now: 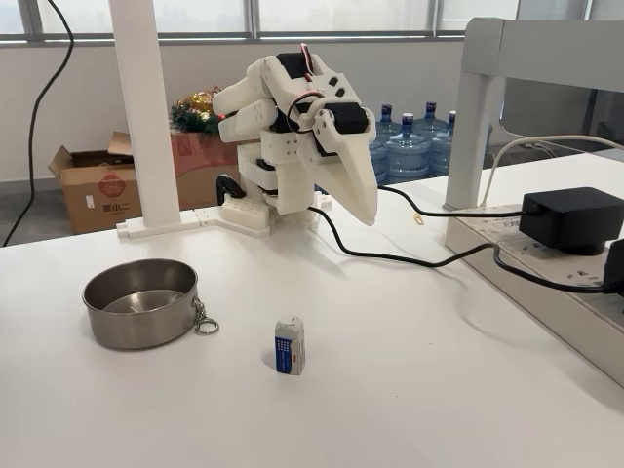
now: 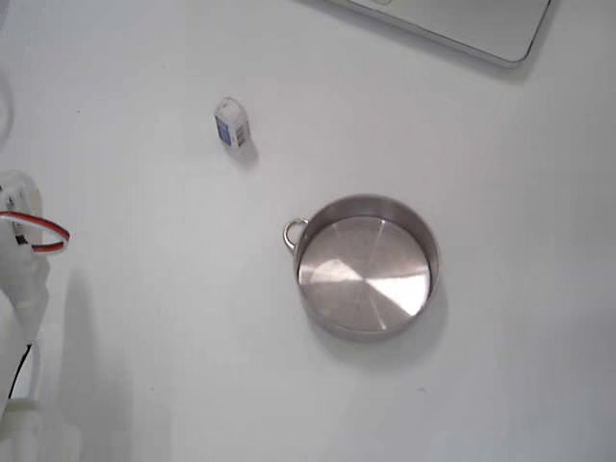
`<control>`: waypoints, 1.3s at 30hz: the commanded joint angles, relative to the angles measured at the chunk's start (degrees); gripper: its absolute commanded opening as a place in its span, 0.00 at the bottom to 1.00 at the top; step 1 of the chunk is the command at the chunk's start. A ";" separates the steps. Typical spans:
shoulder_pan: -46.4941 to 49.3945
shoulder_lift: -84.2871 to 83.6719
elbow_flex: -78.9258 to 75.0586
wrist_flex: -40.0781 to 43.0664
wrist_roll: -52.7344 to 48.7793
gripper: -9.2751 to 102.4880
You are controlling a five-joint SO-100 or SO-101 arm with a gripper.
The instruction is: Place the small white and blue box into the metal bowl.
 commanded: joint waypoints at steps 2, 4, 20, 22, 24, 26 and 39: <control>-0.35 0.88 2.72 0.09 0.44 0.04; -0.35 0.88 2.72 0.09 0.44 0.04; 1.05 0.88 2.72 -4.39 0.53 0.04; 4.39 0.79 2.72 -7.03 0.79 0.04; 7.38 0.79 2.72 -9.23 4.39 0.04; 9.58 0.53 2.72 -12.57 11.78 0.04; 15.64 -45.44 2.64 -65.48 64.78 0.04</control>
